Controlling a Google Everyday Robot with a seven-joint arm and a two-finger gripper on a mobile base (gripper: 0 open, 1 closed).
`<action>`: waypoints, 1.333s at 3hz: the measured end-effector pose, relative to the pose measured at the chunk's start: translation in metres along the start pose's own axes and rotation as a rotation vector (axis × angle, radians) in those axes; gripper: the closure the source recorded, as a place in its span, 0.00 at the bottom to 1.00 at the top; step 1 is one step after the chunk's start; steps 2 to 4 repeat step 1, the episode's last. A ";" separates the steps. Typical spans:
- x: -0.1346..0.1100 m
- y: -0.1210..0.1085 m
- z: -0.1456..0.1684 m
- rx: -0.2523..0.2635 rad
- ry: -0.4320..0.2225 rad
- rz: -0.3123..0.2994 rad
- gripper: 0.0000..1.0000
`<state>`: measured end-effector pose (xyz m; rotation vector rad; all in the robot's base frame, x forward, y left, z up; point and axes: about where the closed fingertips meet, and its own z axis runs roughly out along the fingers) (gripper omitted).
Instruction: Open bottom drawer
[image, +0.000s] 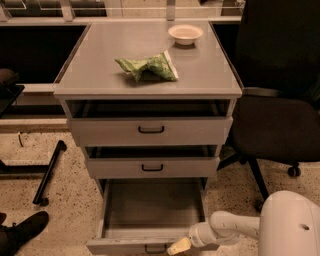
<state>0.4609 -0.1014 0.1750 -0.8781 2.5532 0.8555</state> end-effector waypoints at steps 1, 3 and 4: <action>0.000 0.000 0.000 0.000 0.000 0.000 0.00; 0.000 0.000 0.000 0.000 0.000 0.000 0.00; 0.000 0.000 0.000 0.000 0.000 0.000 0.00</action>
Offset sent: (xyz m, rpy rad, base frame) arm 0.0000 0.0000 0.0000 0.0000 0.0000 0.0000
